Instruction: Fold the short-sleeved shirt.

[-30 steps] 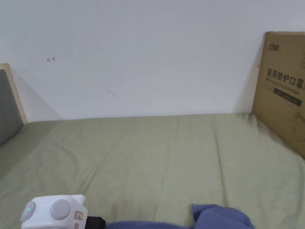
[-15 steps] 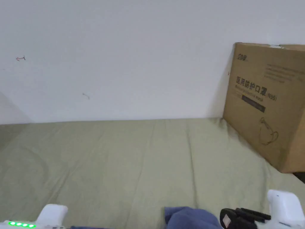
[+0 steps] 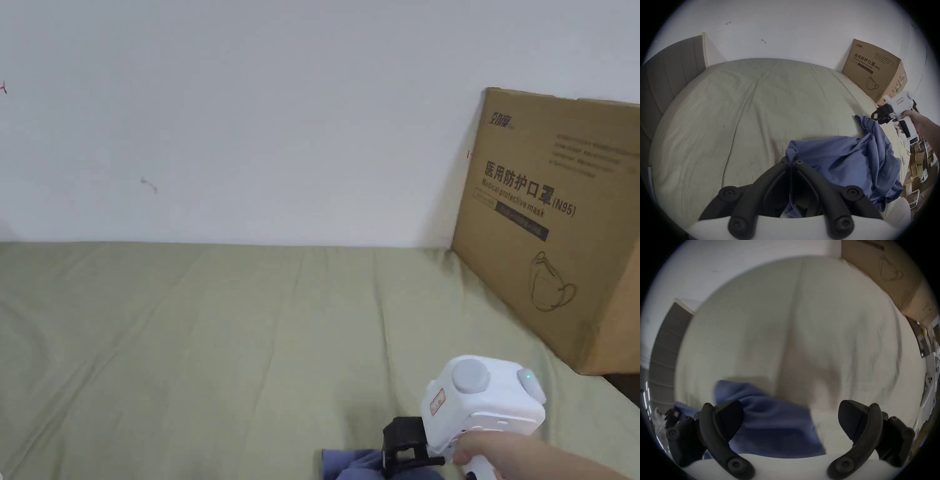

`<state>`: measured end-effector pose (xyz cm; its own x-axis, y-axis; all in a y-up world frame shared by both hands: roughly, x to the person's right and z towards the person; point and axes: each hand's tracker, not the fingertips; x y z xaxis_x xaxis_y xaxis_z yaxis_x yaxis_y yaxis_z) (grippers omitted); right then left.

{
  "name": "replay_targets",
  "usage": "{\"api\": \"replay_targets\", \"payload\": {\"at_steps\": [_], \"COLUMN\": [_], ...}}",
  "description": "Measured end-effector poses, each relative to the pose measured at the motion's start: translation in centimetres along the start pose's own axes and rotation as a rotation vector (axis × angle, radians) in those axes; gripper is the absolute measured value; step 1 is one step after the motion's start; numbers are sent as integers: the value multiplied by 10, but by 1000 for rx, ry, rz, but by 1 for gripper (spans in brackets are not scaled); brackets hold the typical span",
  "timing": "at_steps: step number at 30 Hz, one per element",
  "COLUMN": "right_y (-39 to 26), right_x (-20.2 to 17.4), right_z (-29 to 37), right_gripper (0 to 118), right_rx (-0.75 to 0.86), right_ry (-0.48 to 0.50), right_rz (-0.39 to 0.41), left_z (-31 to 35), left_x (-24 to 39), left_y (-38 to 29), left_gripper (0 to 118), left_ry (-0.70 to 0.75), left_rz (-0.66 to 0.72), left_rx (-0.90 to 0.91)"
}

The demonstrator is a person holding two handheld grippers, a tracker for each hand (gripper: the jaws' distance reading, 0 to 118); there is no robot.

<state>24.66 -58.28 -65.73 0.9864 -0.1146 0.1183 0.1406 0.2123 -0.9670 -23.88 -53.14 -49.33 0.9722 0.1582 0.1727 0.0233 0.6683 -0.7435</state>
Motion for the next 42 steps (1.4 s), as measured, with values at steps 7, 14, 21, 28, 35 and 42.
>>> {"api": "replay_targets", "payload": {"at_steps": [7, 14, 21, 28, 35, 42], "right_y": [-22, -61, -109, -123, -99, -38], "right_x": [-22, -33, 9, 14, 7, -6], "right_z": [18, 83, 232, 367, 460, 506], "right_gripper": [76, 4, 4, 4, 4, 3], "right_rx": [70, 192, 498, 718, 860, 972], "right_ry": [-63, 70, 235, 224, 230, 183], "right_rz": [144, 244, 89, 111, 89, 85], "left_z": [-1, 39, 131, 241, 298, 292], "left_x": [3, 17, 13, 39, 48, 44], "left_y": [2, 12, 66, 120, 178, 252], "left_gripper": [0, 0, 0, 0, 0, 0], "left_ry": [5, 25, 78, 89, 106, 160], "left_rz": [-19, -31, -78, -86, -46, -4], "left_rx": [-47, -27, 152, 350, 475, 535]}}
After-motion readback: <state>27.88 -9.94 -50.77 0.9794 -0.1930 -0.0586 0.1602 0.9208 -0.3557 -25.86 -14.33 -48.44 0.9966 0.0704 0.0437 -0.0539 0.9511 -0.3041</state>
